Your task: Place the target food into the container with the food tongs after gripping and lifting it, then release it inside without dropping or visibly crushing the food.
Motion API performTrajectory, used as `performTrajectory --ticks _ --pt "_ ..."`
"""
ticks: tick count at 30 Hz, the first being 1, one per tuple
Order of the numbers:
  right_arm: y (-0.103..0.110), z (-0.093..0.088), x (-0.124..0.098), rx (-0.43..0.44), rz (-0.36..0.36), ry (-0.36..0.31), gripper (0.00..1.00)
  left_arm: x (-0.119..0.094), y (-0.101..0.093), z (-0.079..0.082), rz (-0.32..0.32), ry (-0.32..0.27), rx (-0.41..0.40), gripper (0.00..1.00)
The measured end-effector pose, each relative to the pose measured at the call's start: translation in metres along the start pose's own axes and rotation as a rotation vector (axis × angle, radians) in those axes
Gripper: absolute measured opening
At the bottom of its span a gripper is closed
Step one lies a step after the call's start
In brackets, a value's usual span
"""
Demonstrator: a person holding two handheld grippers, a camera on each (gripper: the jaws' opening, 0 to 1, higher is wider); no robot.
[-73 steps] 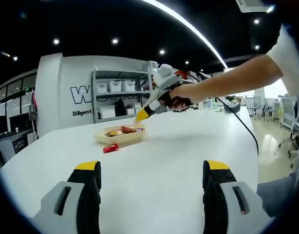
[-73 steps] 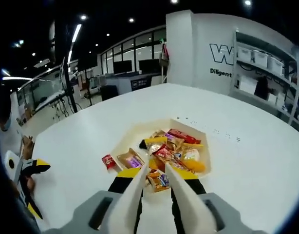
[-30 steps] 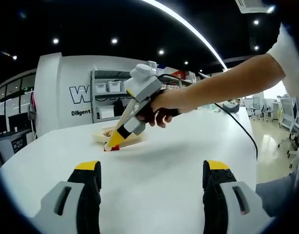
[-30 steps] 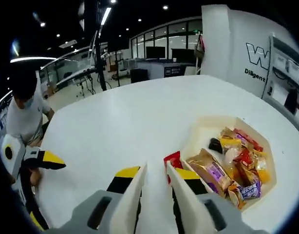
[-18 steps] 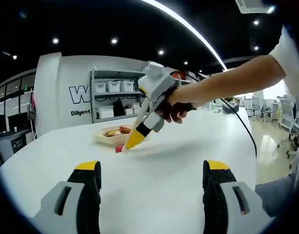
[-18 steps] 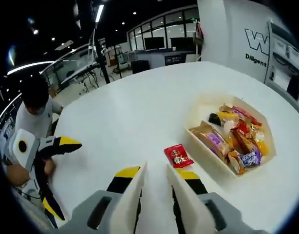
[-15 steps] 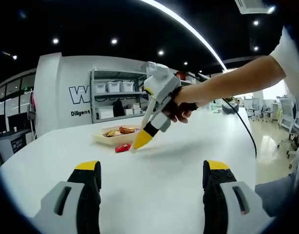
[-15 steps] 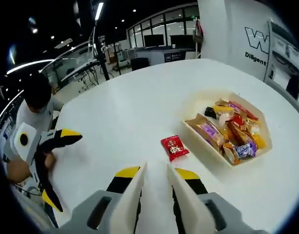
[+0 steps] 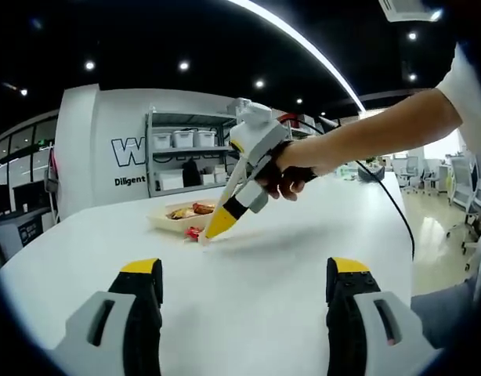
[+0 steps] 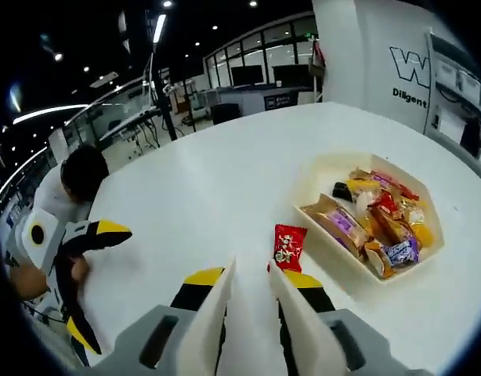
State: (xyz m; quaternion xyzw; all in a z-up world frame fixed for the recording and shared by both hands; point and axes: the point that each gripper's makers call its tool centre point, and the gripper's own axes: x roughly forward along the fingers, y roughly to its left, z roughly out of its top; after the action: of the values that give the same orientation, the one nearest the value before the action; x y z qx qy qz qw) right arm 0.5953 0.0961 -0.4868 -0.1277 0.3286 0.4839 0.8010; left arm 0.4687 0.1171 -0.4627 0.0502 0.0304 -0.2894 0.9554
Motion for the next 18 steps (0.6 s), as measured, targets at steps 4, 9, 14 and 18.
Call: performTrajectory --ticks 4,9,14,18 --pt "-0.021 0.003 -0.008 0.020 -0.065 -0.022 0.19 0.000 0.000 0.000 -0.002 -0.002 0.003 0.85" --pt "-0.043 -0.001 -0.014 0.025 -0.125 -0.014 0.20 0.000 0.000 0.001 -0.004 -0.008 0.006 0.85" --pt "-0.042 0.014 -0.013 0.048 -0.121 -0.067 0.20 0.000 0.001 0.002 -0.005 -0.013 0.008 0.85" --pt "-0.026 0.029 -0.005 0.009 -0.113 -0.093 0.21 -0.001 0.001 0.002 -0.004 -0.013 0.007 0.85"
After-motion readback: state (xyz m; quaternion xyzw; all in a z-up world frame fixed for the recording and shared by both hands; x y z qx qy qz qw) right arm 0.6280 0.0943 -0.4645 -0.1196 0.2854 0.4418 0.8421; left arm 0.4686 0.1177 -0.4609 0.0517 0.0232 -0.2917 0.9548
